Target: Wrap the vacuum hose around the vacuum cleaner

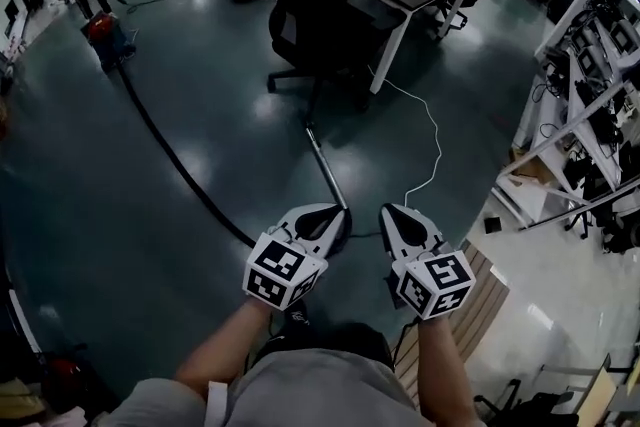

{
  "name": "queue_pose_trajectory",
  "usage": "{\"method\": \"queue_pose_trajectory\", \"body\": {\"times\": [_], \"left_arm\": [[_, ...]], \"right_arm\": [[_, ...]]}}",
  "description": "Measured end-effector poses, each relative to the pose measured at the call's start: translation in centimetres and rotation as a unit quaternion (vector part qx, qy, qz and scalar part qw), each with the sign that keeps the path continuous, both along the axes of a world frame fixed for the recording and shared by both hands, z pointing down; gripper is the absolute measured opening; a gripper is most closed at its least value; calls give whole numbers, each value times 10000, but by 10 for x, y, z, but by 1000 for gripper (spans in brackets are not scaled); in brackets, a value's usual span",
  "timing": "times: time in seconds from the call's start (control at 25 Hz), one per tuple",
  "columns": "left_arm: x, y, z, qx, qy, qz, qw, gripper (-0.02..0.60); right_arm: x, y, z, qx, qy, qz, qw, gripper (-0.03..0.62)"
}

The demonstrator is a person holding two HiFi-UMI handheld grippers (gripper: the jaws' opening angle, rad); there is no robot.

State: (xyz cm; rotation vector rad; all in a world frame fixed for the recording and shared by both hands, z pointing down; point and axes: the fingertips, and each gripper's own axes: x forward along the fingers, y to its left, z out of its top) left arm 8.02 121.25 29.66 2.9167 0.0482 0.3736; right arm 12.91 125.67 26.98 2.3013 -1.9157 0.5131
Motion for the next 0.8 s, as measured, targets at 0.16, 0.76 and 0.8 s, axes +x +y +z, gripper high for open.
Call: {"method": "queue_pose_trajectory", "body": {"times": [0.16,0.76,0.8], "left_arm": [[22,-26,20,-73,-177,57,9998,8],[136,-83,105,-52,-1074,-282,9938,8],[139,-87,116,-85,-1158,-302,9928,8]], "right_arm": [[24,-23,19,-195,-82,45,9998,3],[158,-81,141,-853,-314,-447,9949,3],[162,-83,153,-931,-343,-463,9940,3]]}}
